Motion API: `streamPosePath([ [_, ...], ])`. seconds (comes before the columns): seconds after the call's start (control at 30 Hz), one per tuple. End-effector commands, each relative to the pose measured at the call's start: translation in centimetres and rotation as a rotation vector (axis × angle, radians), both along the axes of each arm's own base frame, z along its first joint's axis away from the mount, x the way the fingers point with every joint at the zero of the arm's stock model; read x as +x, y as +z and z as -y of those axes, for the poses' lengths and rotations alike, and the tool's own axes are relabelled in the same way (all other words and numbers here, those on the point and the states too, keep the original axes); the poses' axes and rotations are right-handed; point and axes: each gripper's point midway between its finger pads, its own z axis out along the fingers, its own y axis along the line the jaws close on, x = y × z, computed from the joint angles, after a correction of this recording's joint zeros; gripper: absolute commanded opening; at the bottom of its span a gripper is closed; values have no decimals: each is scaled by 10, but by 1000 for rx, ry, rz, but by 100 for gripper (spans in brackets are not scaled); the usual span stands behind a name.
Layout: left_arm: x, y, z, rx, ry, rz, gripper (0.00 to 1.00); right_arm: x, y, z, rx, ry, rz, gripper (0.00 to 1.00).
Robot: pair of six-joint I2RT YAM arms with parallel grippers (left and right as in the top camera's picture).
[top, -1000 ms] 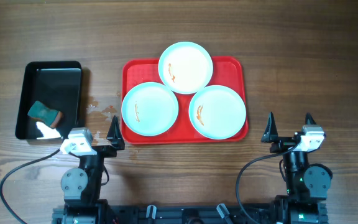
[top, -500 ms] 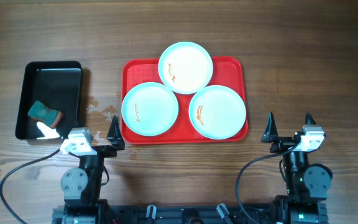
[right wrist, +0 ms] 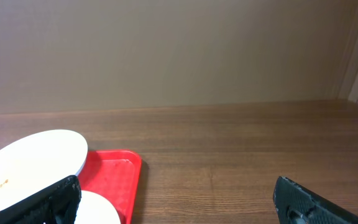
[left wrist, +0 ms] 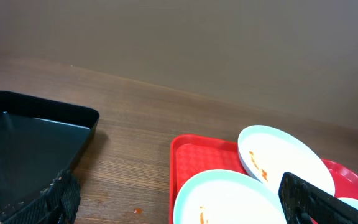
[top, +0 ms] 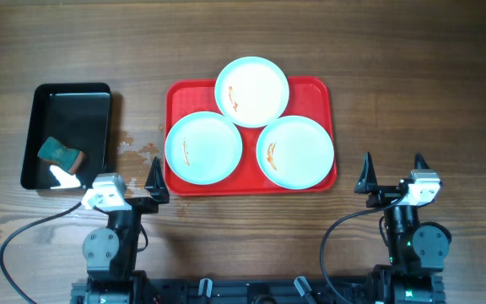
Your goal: Clean dirty plates on tray and stack at the side
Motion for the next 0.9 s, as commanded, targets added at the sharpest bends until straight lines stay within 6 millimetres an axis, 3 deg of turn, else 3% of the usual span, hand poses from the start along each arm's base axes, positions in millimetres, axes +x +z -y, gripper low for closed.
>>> streamPosePath([
  [0.0,0,-3,2,18,-16,-8,100,0,0,4,-13,-19,2,100],
  [0.6,0,1,4,9,-24,9,100,0,0,4,-13,-19,2,100],
  [0.7,-5,9,41,-188,-233,14,100,0,0,4,-13,-19,2,100],
  [0.73,-14,10,67,-303,-384,-24,100,0,0,4,-13,-19,2,100],
  [0.8,-30,13,94,-424,-559,-78,100,0,0,4,-13,-19,2,100],
  [0.87,-42,16,110,-499,-668,-121,100,0,0,4,-13,-19,2,100],
])
